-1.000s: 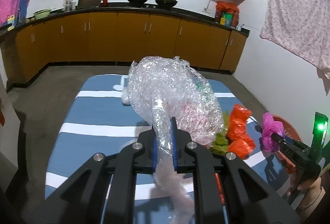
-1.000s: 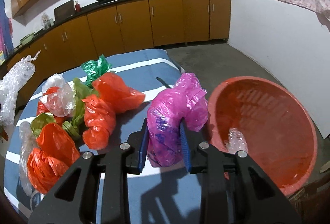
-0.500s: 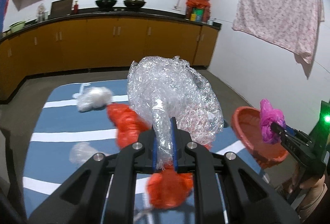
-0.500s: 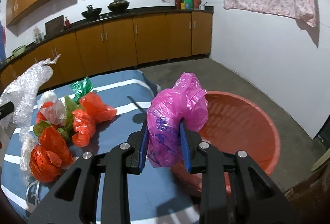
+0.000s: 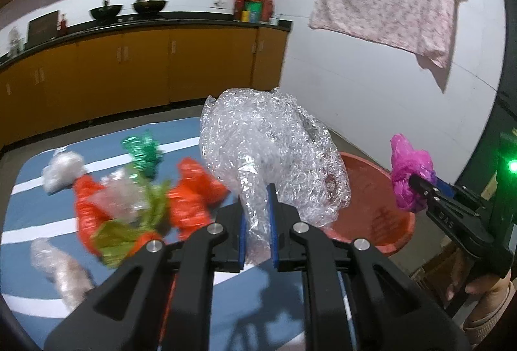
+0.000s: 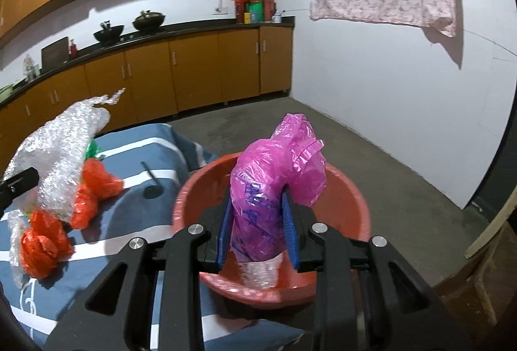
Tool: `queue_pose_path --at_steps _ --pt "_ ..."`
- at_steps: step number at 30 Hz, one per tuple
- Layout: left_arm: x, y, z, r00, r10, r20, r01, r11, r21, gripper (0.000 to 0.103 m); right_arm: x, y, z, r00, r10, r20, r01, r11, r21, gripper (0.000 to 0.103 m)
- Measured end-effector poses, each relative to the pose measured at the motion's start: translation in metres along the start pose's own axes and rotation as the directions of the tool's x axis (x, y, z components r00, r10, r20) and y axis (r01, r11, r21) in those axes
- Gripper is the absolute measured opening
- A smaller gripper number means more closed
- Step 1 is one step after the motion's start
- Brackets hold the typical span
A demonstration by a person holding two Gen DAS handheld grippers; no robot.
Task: Collect trash
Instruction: 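Drop the bubble wrap and pink bag into the red basket with both tools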
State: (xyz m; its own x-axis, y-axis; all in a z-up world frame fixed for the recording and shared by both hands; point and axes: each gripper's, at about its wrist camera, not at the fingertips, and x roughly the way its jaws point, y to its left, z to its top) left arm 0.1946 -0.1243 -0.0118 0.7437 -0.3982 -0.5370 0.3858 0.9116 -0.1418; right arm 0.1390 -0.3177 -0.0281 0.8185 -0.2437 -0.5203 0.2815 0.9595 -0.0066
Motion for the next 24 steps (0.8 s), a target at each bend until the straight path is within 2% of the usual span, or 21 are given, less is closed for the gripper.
queue_pose_path --at_steps 10,24 --pt "0.046 -0.058 0.002 0.996 -0.076 -0.048 0.080 0.993 0.084 0.012 0.011 -0.031 0.000 0.999 -0.037 -0.003 0.037 0.999 0.023 0.029" --pt "0.091 -0.092 -0.001 0.986 -0.131 -0.103 0.144 0.981 0.130 0.012 0.027 -0.047 0.003 1.000 -0.005 -0.001 0.005 0.998 0.065 0.029"
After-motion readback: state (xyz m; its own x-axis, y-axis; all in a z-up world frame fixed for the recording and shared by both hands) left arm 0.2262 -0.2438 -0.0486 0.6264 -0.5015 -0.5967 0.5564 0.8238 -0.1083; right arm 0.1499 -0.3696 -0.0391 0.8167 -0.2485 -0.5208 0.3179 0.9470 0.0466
